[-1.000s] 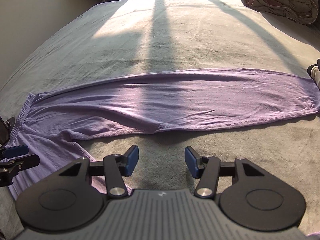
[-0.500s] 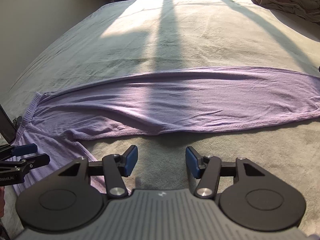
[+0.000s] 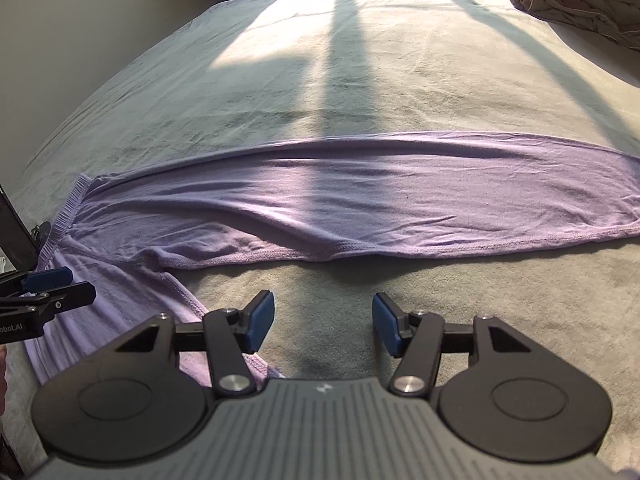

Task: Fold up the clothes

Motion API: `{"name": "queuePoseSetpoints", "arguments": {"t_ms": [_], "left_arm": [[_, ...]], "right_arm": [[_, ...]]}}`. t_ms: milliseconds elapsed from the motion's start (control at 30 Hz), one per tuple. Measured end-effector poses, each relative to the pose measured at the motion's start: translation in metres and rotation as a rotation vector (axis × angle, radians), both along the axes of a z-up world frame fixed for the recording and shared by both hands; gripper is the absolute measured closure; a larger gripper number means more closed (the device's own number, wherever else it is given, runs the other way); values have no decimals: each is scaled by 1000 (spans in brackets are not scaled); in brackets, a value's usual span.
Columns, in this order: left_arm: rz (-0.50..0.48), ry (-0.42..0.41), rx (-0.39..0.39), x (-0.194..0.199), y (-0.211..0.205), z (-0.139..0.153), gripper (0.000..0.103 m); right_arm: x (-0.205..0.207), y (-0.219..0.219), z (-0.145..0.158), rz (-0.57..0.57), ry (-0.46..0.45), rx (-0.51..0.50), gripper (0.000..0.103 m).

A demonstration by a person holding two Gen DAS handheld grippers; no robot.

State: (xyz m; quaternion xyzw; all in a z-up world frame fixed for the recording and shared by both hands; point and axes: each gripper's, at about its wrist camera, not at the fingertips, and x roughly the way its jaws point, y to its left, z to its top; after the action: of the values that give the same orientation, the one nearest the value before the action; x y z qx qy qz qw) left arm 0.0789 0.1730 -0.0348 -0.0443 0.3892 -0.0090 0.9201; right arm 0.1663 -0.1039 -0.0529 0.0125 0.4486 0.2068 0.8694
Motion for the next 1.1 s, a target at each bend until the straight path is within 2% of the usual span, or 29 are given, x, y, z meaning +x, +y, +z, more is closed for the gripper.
{"name": "queuePoseSetpoints", "arguments": {"t_ms": [233,533,800,1000,1100], "left_arm": [[86,-86,69,18,34,13,44],[84,-75,183,84,68,17,53],[21,12,96,141,87,6,51],[-81,25,133,144,77,-10,50],[-118,22,211,143,70,-17,51]], "right_arm": [[10,6,10,30,-53,-41,44],[59,6,21,18,-92,-78,44],[99,-4,18,-13,-93,-101,44],[123,-12,13,-28,-96,-100,44],[131,-12,9,-20,-104,-119,44]]}}
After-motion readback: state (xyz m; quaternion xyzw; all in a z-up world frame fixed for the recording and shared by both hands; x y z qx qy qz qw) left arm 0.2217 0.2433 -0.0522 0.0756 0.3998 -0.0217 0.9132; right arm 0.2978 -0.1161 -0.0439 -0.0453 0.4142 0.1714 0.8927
